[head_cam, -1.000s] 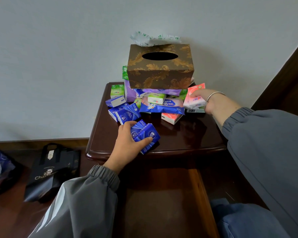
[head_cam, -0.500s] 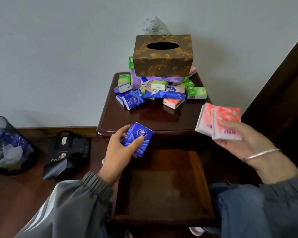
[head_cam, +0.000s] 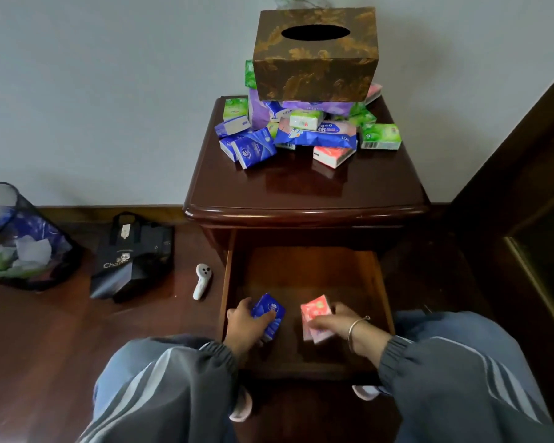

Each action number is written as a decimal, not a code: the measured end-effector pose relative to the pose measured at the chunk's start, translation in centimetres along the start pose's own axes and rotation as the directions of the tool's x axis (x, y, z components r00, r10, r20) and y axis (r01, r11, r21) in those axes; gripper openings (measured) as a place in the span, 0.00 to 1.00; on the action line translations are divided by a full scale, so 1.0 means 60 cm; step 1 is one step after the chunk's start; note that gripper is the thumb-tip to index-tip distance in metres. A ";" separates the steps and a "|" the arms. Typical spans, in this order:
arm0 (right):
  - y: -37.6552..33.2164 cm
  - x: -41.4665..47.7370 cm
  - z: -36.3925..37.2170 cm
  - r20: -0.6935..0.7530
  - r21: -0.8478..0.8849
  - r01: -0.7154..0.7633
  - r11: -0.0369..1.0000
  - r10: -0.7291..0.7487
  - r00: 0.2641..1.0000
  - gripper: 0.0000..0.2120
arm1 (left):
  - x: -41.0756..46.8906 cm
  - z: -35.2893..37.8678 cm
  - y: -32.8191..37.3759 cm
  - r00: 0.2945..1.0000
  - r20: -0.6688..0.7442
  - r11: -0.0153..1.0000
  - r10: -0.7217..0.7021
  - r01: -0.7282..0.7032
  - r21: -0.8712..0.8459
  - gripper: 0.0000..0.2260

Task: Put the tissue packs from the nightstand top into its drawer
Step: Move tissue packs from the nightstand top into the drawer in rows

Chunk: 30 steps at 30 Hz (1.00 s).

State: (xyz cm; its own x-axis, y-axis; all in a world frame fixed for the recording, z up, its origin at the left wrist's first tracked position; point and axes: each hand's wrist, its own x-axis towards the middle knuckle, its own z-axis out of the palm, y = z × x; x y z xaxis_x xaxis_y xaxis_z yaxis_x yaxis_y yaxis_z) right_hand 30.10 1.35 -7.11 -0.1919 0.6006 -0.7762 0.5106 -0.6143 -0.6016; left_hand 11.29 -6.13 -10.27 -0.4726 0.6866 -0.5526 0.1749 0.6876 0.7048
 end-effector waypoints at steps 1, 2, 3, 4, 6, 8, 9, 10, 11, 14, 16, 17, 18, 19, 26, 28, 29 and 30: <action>0.007 0.011 0.002 0.000 -0.002 -0.021 1.000 0.021 1.000 0.22 | 0.008 0.008 -0.007 1.000 0.010 0.999 -0.012 0.012 0.030 0.32; 0.013 0.021 0.004 -0.003 -0.009 -0.037 0.999 0.037 0.999 0.23 | 0.016 0.016 -0.014 0.999 0.023 0.998 -0.027 0.026 0.055 0.32; 0.019 0.030 0.004 -0.008 -0.024 -0.051 0.998 0.051 0.999 0.23 | 0.023 0.023 -0.023 0.998 0.040 0.996 -0.042 0.039 0.076 0.31; 0.025 0.039 0.004 -0.010 -0.040 -0.065 0.997 0.065 0.998 0.22 | 0.028 0.028 -0.032 0.997 0.063 0.994 -0.054 0.048 0.101 0.31; 0.037 0.053 0.002 -0.007 -0.054 -0.091 0.994 0.090 0.996 0.22 | 0.037 0.034 -0.046 0.990 0.120 0.984 -0.071 0.050 0.172 0.31; 0.045 0.063 -0.001 0.002 -0.076 -0.111 0.991 0.112 0.994 0.21 | 0.045 0.031 -0.055 0.980 0.178 0.950 -0.087 0.027 0.312 0.30; 0.047 0.067 -0.002 0.006 -0.088 -0.125 0.988 0.126 0.992 0.21 | 0.048 0.028 -0.057 0.975 0.202 0.922 -0.095 0.010 0.386 0.29; 0.048 0.072 -0.002 0.005 -0.098 -0.136 0.986 0.137 0.991 0.21 | 0.050 0.024 -0.057 0.970 0.220 0.891 -0.101 -0.010 0.453 0.29; 0.050 0.077 -0.001 -0.006 -0.124 -0.136 0.983 0.136 0.991 0.20 | 0.052 0.021 -0.057 0.968 0.232 0.857 -0.092 -0.042 0.514 0.29; 0.047 0.090 0.003 -0.089 -0.264 -0.099 0.959 0.078 0.993 0.18 | 0.052 0.019 -0.047 0.956 0.294 0.765 0.027 -0.209 0.609 0.29; 0.050 0.097 0.003 -0.129 -0.284 -0.104 0.953 0.070 0.989 0.20 | 0.052 0.021 -0.039 0.918 0.384 0.720 0.100 -0.333 0.609 0.26; 0.053 0.098 0.003 -0.125 -0.275 -0.103 0.956 0.071 0.990 0.22 | 0.053 0.022 -0.036 0.898 0.429 0.690 0.100 -0.373 0.620 0.24; 0.055 0.100 0.002 -0.107 -0.265 -0.097 0.959 0.070 0.992 0.22 | 0.053 0.022 -0.033 0.887 0.456 0.660 0.079 -0.389 0.643 0.22; 0.057 0.099 0.003 -0.083 -0.256 -0.095 0.962 0.076 0.994 0.23 | 0.053 0.021 -0.030 0.884 0.464 0.621 0.052 -0.392 0.679 0.21; 0.060 0.102 0.022 -0.005 -0.175 -0.188 0.966 0.190 0.982 0.23 | 0.025 0.002 -0.009 0.820 0.286 0.451 0.495 -0.524 0.723 0.16; 0.054 0.104 0.029 -0.040 -0.169 -0.211 0.963 0.207 0.978 0.23 | 0.020 -0.016 -0.004 0.765 0.042 0.575 0.643 -0.518 0.633 0.18; 0.051 0.104 0.032 -0.055 -0.157 -0.207 0.966 0.200 0.978 0.22 | 0.018 -0.027 -0.006 0.764 -0.096 0.663 0.638 -0.481 0.574 0.20; 0.048 0.105 0.036 -0.070 -0.140 -0.193 0.971 0.184 0.980 0.20 | 0.018 -0.037 -0.012 0.795 -0.202 0.758 0.572 -0.418 0.501 0.21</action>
State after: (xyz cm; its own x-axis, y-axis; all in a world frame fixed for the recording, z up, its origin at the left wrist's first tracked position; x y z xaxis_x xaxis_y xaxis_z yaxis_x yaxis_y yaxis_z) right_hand 28.56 2.24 -14.16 -0.0351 0.5117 -0.8585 0.6500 -0.6408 -0.4085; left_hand 8.72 -6.42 -10.36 -0.4504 0.8912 0.0539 0.7627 0.3527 0.5421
